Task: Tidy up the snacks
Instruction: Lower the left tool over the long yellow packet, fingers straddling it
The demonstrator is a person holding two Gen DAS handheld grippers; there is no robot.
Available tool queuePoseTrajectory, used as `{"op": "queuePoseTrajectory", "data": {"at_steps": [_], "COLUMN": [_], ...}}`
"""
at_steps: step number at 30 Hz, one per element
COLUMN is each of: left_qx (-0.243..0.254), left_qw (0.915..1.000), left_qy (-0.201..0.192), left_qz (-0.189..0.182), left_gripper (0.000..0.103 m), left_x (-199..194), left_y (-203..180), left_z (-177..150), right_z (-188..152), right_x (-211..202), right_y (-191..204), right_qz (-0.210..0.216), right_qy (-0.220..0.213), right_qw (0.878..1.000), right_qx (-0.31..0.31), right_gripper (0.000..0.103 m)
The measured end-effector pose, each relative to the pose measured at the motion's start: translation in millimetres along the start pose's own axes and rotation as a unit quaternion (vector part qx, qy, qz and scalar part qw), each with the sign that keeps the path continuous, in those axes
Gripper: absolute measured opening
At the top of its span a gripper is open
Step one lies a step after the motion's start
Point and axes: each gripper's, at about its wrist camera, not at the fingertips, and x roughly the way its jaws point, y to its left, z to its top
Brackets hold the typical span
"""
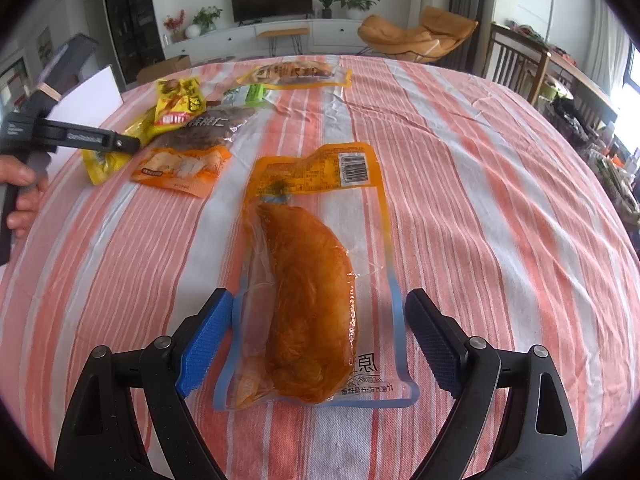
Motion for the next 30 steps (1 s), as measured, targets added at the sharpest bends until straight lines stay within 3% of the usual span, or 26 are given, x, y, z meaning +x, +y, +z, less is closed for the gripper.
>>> {"op": "queuePoseTrajectory", "data": {"at_steps": [2,4,7,10,11,13,14,15,18,22,25,30], "left_qx": [-0.017,-0.031,-0.058,-0.060,-0.064,-0.067,-0.062,-0.056,-0.022,-0.001,-0.038,-0.031], "left_qw": [0.9998,0.9994,0.9971,0.9967,0.9965,0.9964,0.9970,0.9978,0.9994,0.9991,0.9983,0.9978], "left_qy": [-0.013,-0.013,0.001,0.012,0.011,0.009,0.005,-0.001,-0.025,-0.018,-0.037,-0.048], "left_qz": [-0.003,-0.008,-0.049,-0.053,-0.052,-0.051,-0.045,-0.037,-0.007,0.038,0.022,0.032], "left_gripper": [0.038,0.038,0.038,0.039,0.040,0.061,0.088,0.099,0.099,0.099,0.102,0.103], "left_x": [-15,-28,-59,-91,-102,-109,-111,-111,-110,-83,-81,-80], "left_y": [7,12,23,22,21,20,18,15,3,-4,8,7], "left_z": [-15,-39,-103,-157,-172,-186,-189,-188,-181,-173,-175,-179], "right_z": [0,0,0,0,0,-1,-1,0,-1,-1,-2,-1], "right_x": [0,0,0,1,1,0,0,0,0,0,-1,-1], "right_y": [0,1,0,1,1,1,1,2,1,1,1,1], "right_qz": [0.001,0.000,0.000,-0.002,-0.003,-0.004,-0.004,-0.004,-0.004,-0.005,-0.005,-0.006], "right_qy": [0.000,0.000,0.000,0.001,0.001,0.001,0.001,0.001,0.001,0.001,0.000,0.001], "right_qw": [1.000,1.000,1.000,1.000,1.000,1.000,1.000,1.000,1.000,1.000,1.000,1.000], "right_qx": [0.000,0.000,0.000,-0.001,-0.002,-0.002,-0.002,-0.002,-0.002,0.000,0.000,0.000], "right_gripper": [0.090,0.090,0.090,0.090,0.090,0.090,0.090,0.090,0.090,0.090,0.090,0.090]}}
